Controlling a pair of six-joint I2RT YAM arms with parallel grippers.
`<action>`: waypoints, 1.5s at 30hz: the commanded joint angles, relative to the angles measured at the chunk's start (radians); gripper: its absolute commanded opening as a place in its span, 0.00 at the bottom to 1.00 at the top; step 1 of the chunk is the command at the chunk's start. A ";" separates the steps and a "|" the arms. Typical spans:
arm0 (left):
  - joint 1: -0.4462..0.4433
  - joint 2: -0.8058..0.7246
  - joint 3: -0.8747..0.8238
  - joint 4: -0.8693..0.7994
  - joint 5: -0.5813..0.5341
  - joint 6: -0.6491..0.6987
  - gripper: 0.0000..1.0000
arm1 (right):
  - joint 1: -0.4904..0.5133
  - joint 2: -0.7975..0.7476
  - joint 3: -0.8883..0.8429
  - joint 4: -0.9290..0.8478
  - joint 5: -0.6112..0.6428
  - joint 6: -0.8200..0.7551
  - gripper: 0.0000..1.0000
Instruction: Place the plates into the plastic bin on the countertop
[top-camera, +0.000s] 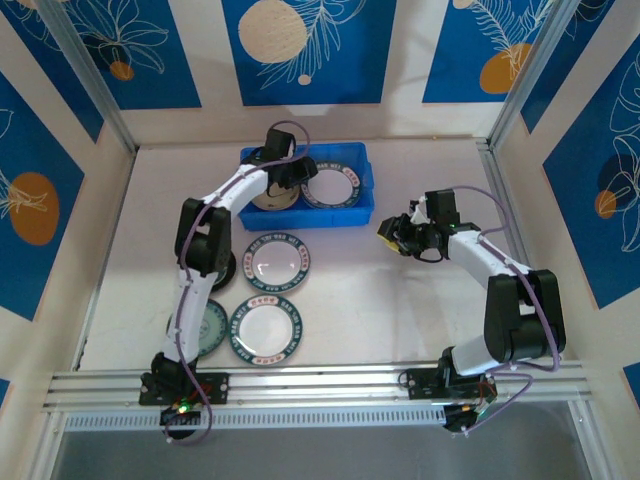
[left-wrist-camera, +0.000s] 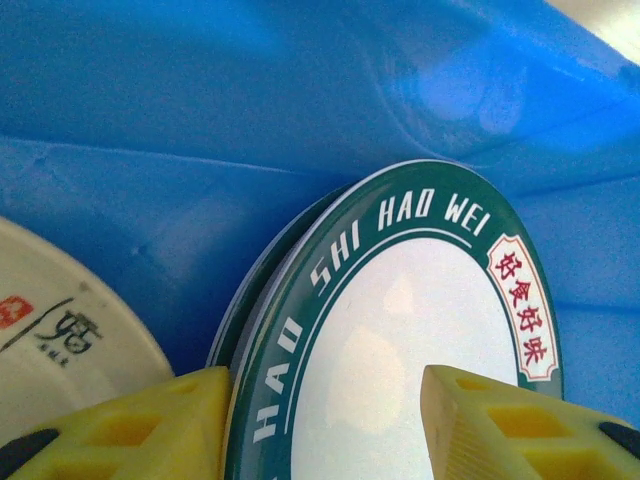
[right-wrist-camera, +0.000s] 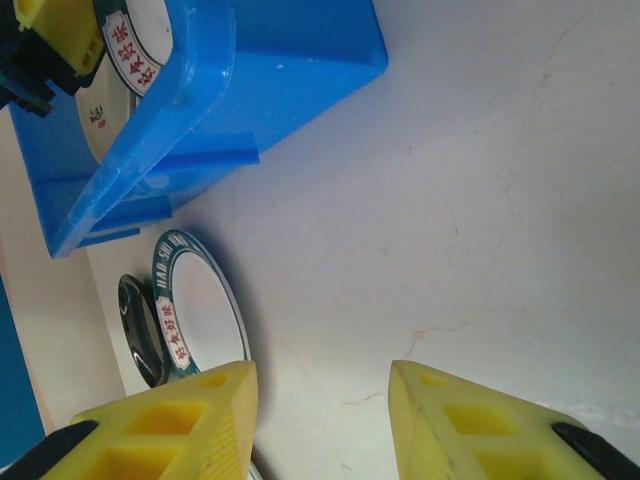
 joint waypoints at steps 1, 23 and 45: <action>-0.012 0.019 0.063 -0.019 -0.013 0.012 0.53 | 0.008 0.011 0.039 -0.042 0.011 -0.022 0.40; -0.022 -0.212 0.000 -0.067 -0.103 0.169 0.91 | 0.098 -0.060 0.083 -0.090 0.075 -0.062 0.41; 0.262 -1.148 -1.099 0.075 0.061 0.156 0.89 | 0.252 0.058 0.215 -0.105 -0.032 -0.122 0.41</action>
